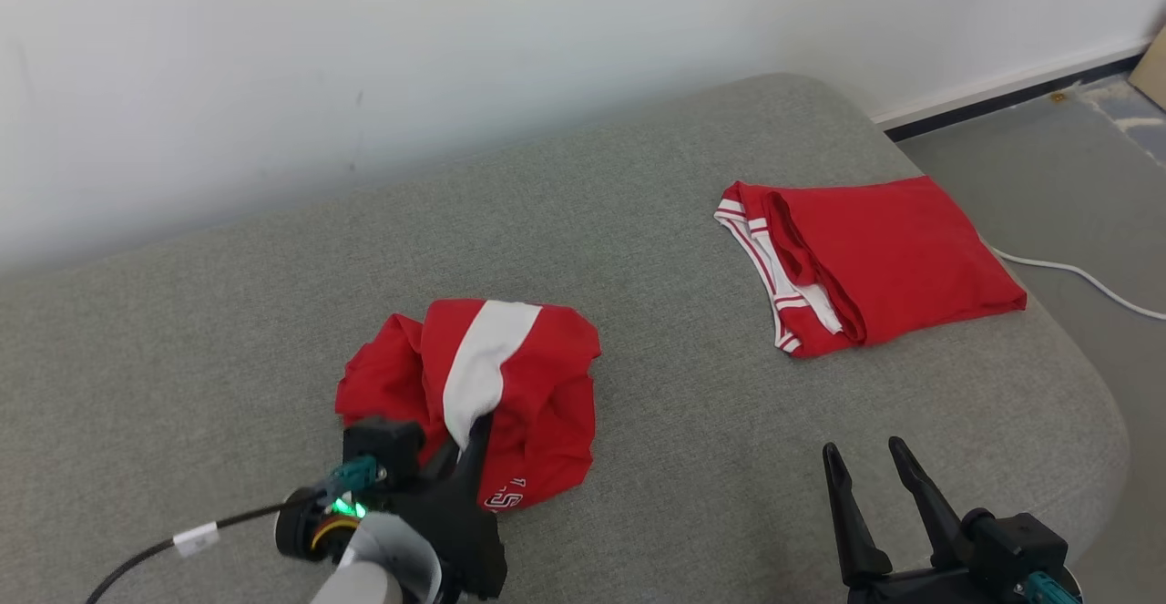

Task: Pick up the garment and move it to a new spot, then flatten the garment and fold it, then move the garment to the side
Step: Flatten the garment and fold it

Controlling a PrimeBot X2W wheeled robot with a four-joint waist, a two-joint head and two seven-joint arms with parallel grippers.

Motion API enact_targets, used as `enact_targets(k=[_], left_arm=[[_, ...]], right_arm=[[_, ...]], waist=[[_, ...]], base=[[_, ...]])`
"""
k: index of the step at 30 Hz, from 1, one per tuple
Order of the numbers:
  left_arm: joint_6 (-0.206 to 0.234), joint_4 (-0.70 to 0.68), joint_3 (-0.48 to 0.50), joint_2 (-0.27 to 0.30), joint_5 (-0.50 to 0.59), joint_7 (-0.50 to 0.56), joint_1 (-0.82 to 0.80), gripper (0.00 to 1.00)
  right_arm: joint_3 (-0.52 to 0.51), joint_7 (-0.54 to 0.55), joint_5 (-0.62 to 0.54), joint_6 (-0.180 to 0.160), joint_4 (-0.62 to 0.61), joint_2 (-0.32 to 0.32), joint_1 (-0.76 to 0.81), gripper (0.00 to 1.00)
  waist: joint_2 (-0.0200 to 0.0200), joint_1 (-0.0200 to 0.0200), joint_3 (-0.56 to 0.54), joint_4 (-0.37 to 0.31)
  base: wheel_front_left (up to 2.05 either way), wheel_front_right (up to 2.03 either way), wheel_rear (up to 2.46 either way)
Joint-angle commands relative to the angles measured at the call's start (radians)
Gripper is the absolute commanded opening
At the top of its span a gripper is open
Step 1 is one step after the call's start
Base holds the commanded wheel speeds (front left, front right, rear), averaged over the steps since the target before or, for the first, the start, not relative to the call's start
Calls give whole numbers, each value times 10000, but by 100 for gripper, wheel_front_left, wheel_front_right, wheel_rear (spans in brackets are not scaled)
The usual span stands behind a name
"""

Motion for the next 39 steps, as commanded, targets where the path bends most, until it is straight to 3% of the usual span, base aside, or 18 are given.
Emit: enact_targets(k=[1, 11, 19, 27, 33, 37, 38, 39], left_arm=[[1, -25, 27, -38, 3, -107, -246, 0], [-194, -273, -149, -289, 41, -758, -3352, 0], [-392, -642, -645, -420, -1077, -1250, -5201, 0], [-481, 155, -2198, -408, -1952, 93, -3324, 0], [-466, -997, -4233, -93, -3663, 1728, -1619, 0], [-469, -1672, -5124, 510, -4339, 2635, -1121, 0], [-469, -1730, -5175, 625, -4474, 2778, -1015, 5], [-469, -1764, -5227, 745, -4559, 2936, -937, 84]], right_arm=[[8, -22, 22, -21, 4, -8, 15, 100], [152, 44, 90, -21, 25, -85, -137, 100], [67, -36, 98, -21, 41, -45, -95, 100], [-94, -96, 59, -21, -25, 65, 38, 100], [-192, -93, -37, -21, -95, 138, -66, 100], [-118, -98, -44, -21, -70, 170, -208, 100], [-96, -106, -35, -21, -50, 177, -227, 100], [-88, -108, -31, -21, -29, 180, -247, 100]], waist=[[-1, -1, -22, 35], [-1, -1, -257, 230], [-1, -1, -216, 324], [-1, -1, 78, 858], [-1, -1, 293, 1425], [-1, -1, 329, 1629], [-1, -1, 321, 1656], [-1, -1, 315, 1677]], base=[[0, 0, 0], [0, 0, 0], [0, 0, 0], [0, 0, 0], [0, 0, 0], [0, 0, 0], [0, 0, 0], [0, 0, 0]])
